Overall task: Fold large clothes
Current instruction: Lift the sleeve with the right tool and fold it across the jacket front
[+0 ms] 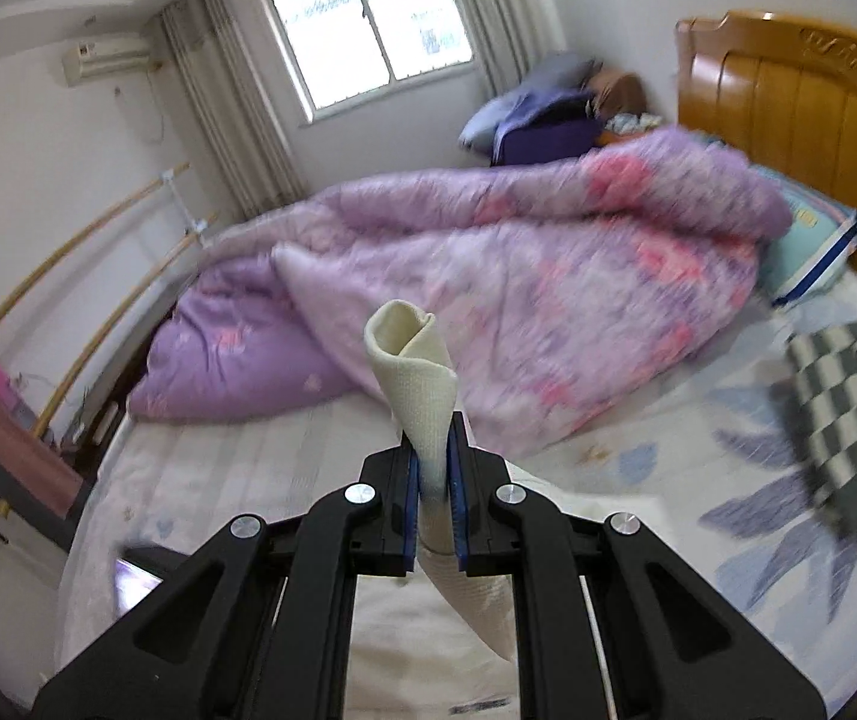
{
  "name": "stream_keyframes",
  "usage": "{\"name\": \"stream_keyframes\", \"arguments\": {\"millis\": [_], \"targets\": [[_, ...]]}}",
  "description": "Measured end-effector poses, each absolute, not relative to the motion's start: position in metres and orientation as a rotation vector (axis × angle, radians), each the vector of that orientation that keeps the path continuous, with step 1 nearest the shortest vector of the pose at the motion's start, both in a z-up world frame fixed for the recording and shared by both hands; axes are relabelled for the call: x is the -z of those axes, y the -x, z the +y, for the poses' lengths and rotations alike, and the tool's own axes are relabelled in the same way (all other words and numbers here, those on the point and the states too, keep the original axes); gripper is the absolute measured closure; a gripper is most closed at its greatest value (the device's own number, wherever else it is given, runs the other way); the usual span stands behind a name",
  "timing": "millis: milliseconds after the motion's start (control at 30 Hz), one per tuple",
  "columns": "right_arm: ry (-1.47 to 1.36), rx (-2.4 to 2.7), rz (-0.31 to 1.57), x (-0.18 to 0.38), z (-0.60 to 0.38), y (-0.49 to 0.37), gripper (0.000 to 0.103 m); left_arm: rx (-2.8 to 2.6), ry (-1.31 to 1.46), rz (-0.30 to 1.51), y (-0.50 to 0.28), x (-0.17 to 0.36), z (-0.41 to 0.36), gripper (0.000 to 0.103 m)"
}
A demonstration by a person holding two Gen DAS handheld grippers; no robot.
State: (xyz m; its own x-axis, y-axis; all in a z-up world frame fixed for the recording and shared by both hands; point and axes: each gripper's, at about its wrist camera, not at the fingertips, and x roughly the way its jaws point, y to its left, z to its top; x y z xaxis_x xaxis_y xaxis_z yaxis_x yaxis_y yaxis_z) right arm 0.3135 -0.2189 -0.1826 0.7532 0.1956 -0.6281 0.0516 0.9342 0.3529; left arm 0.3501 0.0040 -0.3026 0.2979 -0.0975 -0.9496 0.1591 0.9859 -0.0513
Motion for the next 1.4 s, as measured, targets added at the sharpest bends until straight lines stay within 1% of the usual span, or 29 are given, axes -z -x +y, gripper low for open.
{"name": "stream_keyframes", "arguments": {"millis": [200,300,433,467,533,567,600,767,800,833,867,933,967,1000,1033,1067,1100,1133,1167,1200,1267,1300,1333,1367,1400], "targets": [[-0.377,-0.14,0.837,0.241,-0.139,-0.327,0.095,0.072,-0.053,1.221,-0.358,0.284,0.08,0.093],[-0.385,-0.166,0.904,0.276,-0.102,-0.331,0.095,0.038,-0.046,1.212,-0.359,0.286,0.109,0.093],[-0.422,-0.232,1.011,0.326,-0.058,-0.332,0.094,-0.012,-0.013,1.226,-0.363,0.302,0.143,0.093],[-0.461,-0.286,1.043,0.34,-0.048,-0.334,0.089,-0.027,-0.005,1.233,-0.364,0.306,0.15,0.092],[-0.566,-0.37,1.115,0.362,-0.039,-0.338,0.071,-0.05,0.018,1.24,-0.361,0.31,0.163,0.08],[-0.607,-0.376,1.198,0.375,-0.036,-0.341,0.036,-0.069,0.036,1.248,-0.36,0.314,0.17,0.066],[-0.618,-0.355,1.236,0.381,-0.034,-0.341,0.014,-0.077,0.046,1.255,-0.359,0.317,0.174,0.06],[-0.646,-0.304,1.237,0.381,-0.063,-0.328,0.014,-0.123,0.09,1.328,-0.357,0.346,0.181,0.058],[-0.653,-0.297,1.242,0.38,-0.072,-0.327,0.014,-0.117,0.108,1.335,-0.357,0.35,0.18,0.053],[-0.656,-0.282,1.246,0.38,-0.083,-0.323,0.014,-0.102,0.134,1.343,-0.358,0.356,0.178,0.043],[-0.646,-0.245,1.245,0.379,-0.1,-0.317,0.014,-0.086,0.16,1.355,-0.358,0.362,0.176,0.04],[-0.595,-0.179,1.21,0.374,-0.131,-0.307,0.014,-0.074,0.191,1.4,-0.357,0.382,0.169,0.04],[-0.542,-0.135,1.178,0.37,-0.148,-0.303,0.016,-0.073,0.193,1.413,-0.356,0.39,0.164,0.041],[-0.482,-0.09,1.158,0.37,-0.162,-0.298,0.019,-0.056,0.195,1.425,-0.355,0.398,0.158,0.045],[-0.427,-0.056,1.149,0.371,-0.173,-0.293,0.021,-0.03,0.192,1.433,-0.354,0.404,0.151,0.056],[-0.35,-0.008,1.17,0.376,-0.19,-0.288,0.032,-0.004,0.173,1.445,-0.353,0.413,0.142,0.062],[-0.304,0.028,1.205,0.382,-0.2,-0.285,0.052,0.001,0.144,1.461,-0.353,0.421,0.135,0.074],[-0.258,0.081,1.267,0.394,-0.215,-0.282,0.066,-0.006,0.103,1.483,-0.353,0.43,0.128,0.085],[-0.258,0.112,1.303,0.404,-0.226,-0.278,0.09,-0.012,0.084,1.494,-0.354,0.436,0.125,0.088],[-0.309,0.149,1.327,0.418,-0.244,-0.27,0.094,-0.019,0.074,1.508,-0.354,0.448,0.122,0.09],[-0.474,0.147,1.303,0.451,-0.275,-0.254,0.095,-0.027,0.083,1.548,-0.354,0.471,0.121,0.092],[-0.493,0.164,1.323,0.467,-0.282,-0.249,0.103,-0.031,0.088,1.559,-0.354,0.482,0.121,0.092],[-0.516,0.172,1.365,0.488,-0.288,-0.245,0.103,-0.033,0.091,1.549,-0.353,0.487,0.121,0.092],[-0.606,0.157,1.345,0.498,-0.297,-0.242,0.103,-0.035,0.087,1.552,-0.355,0.486,0.121,0.092],[-0.631,0.163,1.339,0.496,-0.299,-0.244,0.103,-0.039,0.082,1.56,-0.356,0.484,0.121,0.091]]}}
